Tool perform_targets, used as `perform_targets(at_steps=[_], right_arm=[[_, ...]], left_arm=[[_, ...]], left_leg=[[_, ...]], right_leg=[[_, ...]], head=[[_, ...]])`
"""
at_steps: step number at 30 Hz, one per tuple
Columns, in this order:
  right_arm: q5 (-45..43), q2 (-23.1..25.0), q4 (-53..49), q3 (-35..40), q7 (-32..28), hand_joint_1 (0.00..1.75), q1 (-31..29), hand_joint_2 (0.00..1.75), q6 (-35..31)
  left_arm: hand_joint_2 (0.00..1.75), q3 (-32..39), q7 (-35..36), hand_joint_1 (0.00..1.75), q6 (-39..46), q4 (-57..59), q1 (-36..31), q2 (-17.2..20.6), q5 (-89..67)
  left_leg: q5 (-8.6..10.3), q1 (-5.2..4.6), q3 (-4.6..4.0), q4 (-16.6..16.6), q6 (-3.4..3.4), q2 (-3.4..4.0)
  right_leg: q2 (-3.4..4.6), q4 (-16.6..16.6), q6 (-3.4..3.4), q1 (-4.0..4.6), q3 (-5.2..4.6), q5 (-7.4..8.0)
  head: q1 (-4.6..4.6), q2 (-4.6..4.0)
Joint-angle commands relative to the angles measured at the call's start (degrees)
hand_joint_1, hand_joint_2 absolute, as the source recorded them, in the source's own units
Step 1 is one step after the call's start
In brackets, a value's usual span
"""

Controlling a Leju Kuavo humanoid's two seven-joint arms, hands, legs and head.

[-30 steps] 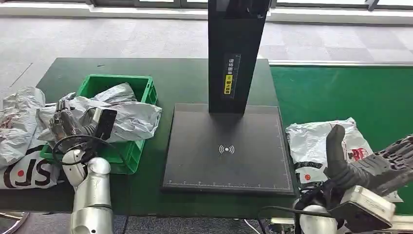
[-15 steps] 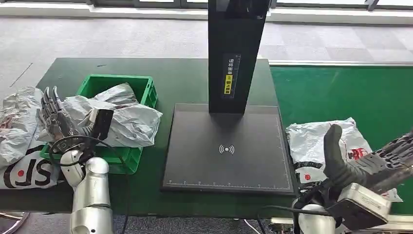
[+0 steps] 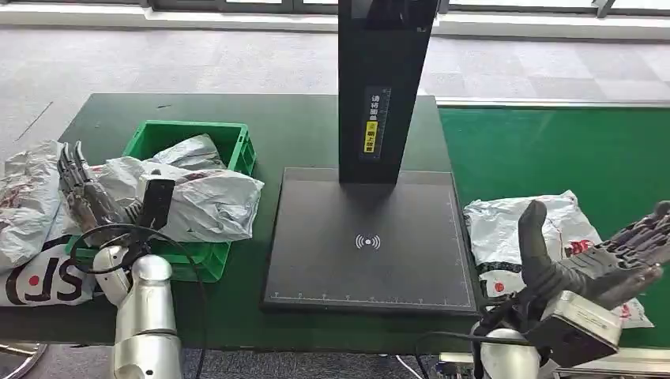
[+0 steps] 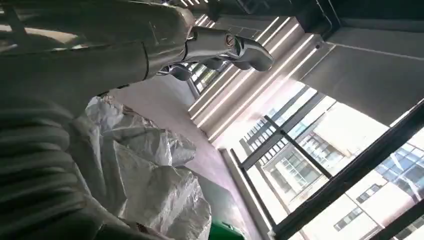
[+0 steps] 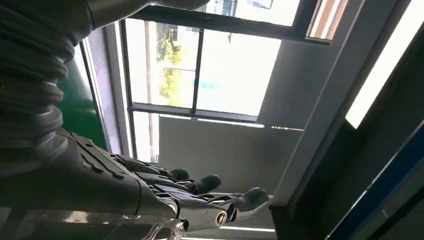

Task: Moved the parcel from conveyor to table for the left to box.

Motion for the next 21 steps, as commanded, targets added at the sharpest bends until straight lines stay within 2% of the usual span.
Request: perform_targets(at_steps=[1, 2, 5, 9, 18, 21], right_arm=[[-0.38, 1.63, 8.52, -3.41, 0.04, 0.0, -2.41, 1.75, 0.0], [-0.57, 1.55, 9.79, -4.35, 0.04, 0.0, -3.04, 1.75, 0.0], [-0.71, 1.35, 14.64, -7.96, 0.04, 0.0, -4.97, 1.75, 0.0], [-0.71, 1.35, 14.64, -7.96, 0.04, 0.0, -4.97, 1.75, 0.0], [-0.71, 1.35, 14.64, -7.96, 0.04, 0.0, -4.97, 1.75, 0.0], [-0.75, 1.27, 20.97, -12.19, 0.04, 0.0, -7.1, 1.75, 0.0]], left_arm=[[0.0, -6.71, -9.24, 0.0, -0.13, -17.99, 4.83, -0.18, 27.74], [1.75, -9.07, -9.24, 0.0, -0.13, -20.69, 6.16, -0.18, 30.25], [1.75, -12.8, -9.24, 0.0, -0.13, -25.6, 8.27, -0.18, 33.03], [1.75, -12.8, -9.24, 0.0, -0.13, -25.6, 8.27, -0.18, 33.03], [1.75, -12.8, -9.24, 0.0, -0.13, -25.6, 8.27, -0.18, 33.03], [1.75, -14.66, -9.24, 0.0, -0.13, -28.94, 9.65, -0.18, 34.41]], left_leg=[[-0.06, 0.1, 0.09, -0.05, -0.02, 0.24], [-0.06, 0.12, 0.16, -0.11, -0.02, 0.27], [-0.05, 0.1, 0.07, 0.0, -0.01, 0.2], [0.01, 0.05, -0.01, -0.01, 0.01, -0.12], [0.01, 0.04, 0.06, -0.05, -0.01, -0.1], [0.02, 0.08, 0.14, -0.11, -0.01, -0.04]], right_leg=[[0.23, -0.12, -0.05, 0.11, 0.06, 0.05], [0.28, -0.19, -0.05, 0.13, 0.12, 0.07], [0.18, -0.09, -0.02, 0.11, 0.02, 0.04], [-0.13, -0.07, -0.03, 0.05, 0.05, -0.01], [-0.1, -0.07, -0.06, 0.05, 0.09, -0.01], [-0.05, -0.17, -0.06, 0.09, 0.17, 0.03]], head=[[0.02, 0.0], [0.0, 0.0], [0.0, 0.0], [0.02, 0.0], [0.02, 0.0], [0.02, 0.0]])
